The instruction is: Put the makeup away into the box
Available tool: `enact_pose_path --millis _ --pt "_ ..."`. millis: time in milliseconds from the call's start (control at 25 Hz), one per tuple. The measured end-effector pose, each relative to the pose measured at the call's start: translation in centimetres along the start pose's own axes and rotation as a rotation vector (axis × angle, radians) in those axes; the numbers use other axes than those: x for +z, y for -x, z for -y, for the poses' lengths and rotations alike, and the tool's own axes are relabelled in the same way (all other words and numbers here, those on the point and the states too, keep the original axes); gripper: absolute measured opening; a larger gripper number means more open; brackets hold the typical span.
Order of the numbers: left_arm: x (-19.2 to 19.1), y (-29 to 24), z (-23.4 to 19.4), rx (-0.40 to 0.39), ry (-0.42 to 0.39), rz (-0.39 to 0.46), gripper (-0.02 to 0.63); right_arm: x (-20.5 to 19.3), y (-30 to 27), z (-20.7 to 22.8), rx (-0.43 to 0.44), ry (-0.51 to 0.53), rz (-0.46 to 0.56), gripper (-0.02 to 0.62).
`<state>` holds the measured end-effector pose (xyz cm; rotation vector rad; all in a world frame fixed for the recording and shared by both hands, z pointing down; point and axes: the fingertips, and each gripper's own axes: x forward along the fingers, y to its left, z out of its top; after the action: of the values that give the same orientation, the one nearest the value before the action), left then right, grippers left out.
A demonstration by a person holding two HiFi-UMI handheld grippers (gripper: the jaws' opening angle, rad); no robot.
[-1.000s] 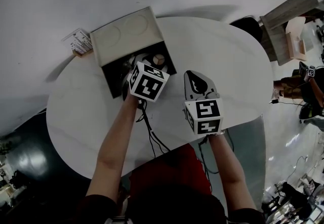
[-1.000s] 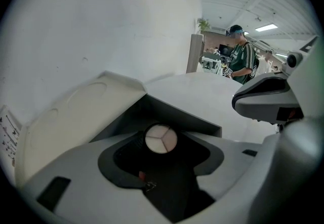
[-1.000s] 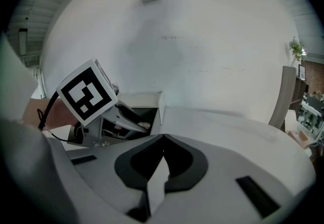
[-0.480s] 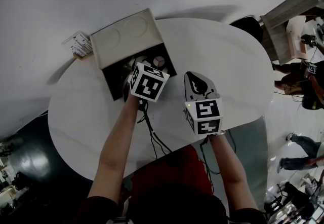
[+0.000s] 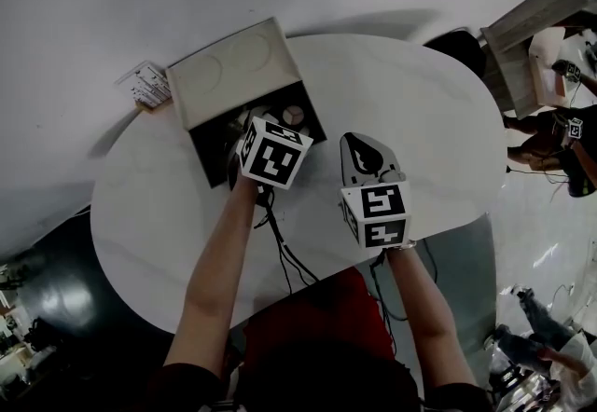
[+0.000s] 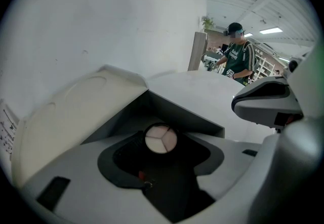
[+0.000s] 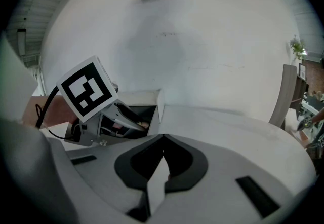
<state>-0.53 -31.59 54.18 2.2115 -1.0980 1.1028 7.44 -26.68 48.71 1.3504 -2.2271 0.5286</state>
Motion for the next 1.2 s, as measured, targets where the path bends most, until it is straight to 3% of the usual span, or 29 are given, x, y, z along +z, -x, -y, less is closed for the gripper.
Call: enact_pose_path --millis 440,1200 --pt "0.2 0.1 0.0 -0.007 0.002 0.012 0.238 0.2 -0.2 -0.1 0.000 -0.003 -0.002 0.014" --pt "1.1 2.7 0.2 0.006 0.013 0.115 0.238 0.5 1.6 -0.1 -0.010 -0.003 0.023 0.014"
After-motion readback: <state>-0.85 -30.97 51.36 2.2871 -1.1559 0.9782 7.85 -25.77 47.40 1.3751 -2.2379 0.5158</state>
